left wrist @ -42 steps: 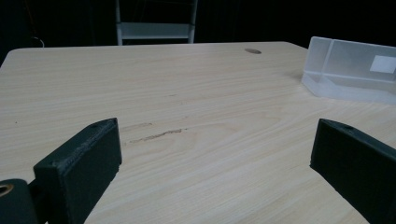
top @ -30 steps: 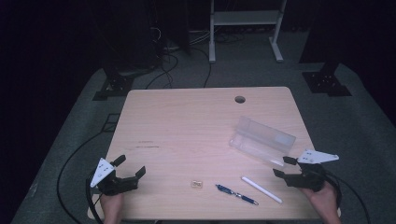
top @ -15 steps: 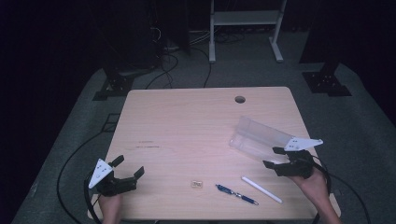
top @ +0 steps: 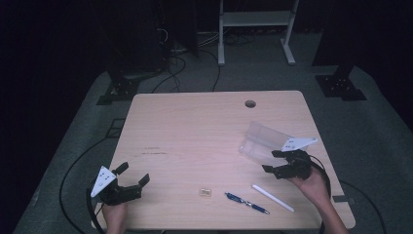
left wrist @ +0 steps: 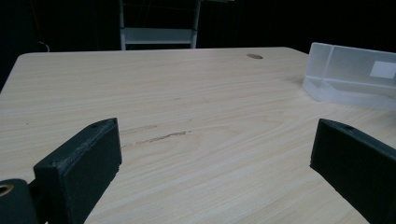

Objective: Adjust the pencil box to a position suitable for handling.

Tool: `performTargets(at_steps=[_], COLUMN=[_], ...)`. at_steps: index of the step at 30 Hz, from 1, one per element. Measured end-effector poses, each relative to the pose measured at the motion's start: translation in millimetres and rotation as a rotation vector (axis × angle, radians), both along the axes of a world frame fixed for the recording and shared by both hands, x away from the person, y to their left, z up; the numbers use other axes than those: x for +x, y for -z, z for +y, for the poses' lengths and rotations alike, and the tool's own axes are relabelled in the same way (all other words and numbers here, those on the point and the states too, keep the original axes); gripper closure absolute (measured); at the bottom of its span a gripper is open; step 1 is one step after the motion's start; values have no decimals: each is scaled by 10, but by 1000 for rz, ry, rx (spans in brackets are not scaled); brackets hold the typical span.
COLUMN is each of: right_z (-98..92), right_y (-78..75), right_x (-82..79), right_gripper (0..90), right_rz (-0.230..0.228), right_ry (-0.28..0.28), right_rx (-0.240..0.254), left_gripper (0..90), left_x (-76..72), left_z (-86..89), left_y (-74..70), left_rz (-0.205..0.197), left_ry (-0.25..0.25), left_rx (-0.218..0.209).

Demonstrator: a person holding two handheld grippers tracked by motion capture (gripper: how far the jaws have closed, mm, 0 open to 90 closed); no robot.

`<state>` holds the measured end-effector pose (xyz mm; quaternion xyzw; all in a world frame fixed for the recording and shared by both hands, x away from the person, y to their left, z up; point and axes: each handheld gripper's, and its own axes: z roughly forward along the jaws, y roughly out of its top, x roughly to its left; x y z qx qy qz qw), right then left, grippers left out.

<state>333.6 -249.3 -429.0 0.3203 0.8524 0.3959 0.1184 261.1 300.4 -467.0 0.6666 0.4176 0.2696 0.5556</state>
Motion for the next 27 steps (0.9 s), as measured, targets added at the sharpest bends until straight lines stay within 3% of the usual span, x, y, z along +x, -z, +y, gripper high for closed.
performTargets(at_steps=[6, 8, 11, 17, 27], right_z=[120, 187, 208, 139, 106], right_y=[66, 127, 157, 192, 289], right_x=[121, 219, 265, 371, 462], right_gripper=[320, 327, 351, 423, 528], right_rz=[15, 22, 33, 63, 107], right_ry=[-11, -9, 4, 45, 40], right_rx=[-38, -88, -112, -138, -187], left_gripper=[11, 11, 10, 11, 11], left_x=[11, 16, 10, 9, 17], left_z=[-35, -33, -26, -21, -33], left_y=[-4, -1, -1, 2, 15], left_rz=[-3, 3, 2, 1, 4], left_ry=[18, 19, 15, 15, 22], left_rx=[7, 3, 2, -3, -13])
